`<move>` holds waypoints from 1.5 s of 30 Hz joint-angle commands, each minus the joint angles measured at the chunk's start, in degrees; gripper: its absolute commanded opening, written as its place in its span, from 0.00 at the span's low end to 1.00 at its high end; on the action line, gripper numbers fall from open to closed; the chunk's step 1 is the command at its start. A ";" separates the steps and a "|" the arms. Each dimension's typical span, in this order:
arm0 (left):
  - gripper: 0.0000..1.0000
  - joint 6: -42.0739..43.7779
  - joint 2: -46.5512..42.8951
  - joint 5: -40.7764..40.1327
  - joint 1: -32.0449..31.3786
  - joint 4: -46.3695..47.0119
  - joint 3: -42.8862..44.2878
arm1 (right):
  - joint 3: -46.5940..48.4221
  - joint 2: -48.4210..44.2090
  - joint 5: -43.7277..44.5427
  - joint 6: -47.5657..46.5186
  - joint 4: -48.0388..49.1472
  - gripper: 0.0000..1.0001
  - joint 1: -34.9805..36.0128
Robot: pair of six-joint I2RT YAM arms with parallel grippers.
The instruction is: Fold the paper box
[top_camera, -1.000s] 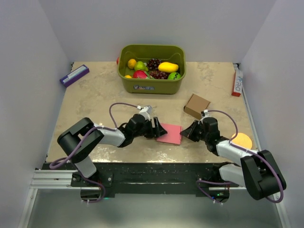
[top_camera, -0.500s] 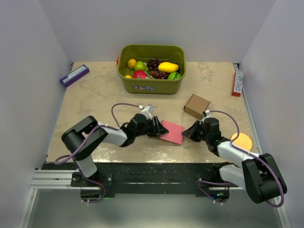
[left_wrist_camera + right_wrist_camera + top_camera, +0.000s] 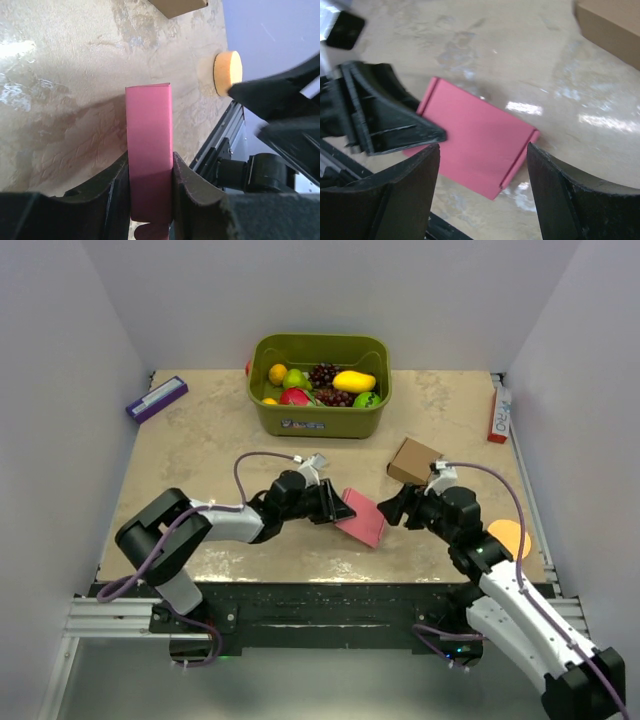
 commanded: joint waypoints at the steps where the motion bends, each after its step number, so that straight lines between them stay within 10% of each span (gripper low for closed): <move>1: 0.23 0.41 -4.75 6.35 2.62 -6.23 0.06 | 6.81 0.34 12.27 -5.42 -5.60 0.73 11.71; 17: 0.23 -13.82 -13.98 22.61 10.97 -11.26 -10.93 | 25.63 28.81 56.62 -5.07 -12.02 0.75 64.01; 30: 0.23 -19.80 -21.01 26.66 13.08 -14.68 -15.41 | 36.08 49.65 70.06 4.59 -24.49 0.73 69.49; 39: 0.25 -24.02 -25.67 28.42 13.26 -12.66 -18.22 | 36.62 51.77 72.79 5.74 -27.76 0.38 69.49; 45: 0.55 -20.78 -27.25 29.74 14.31 -13.71 -16.91 | 35.04 48.45 68.42 -0.49 -23.11 0.27 68.88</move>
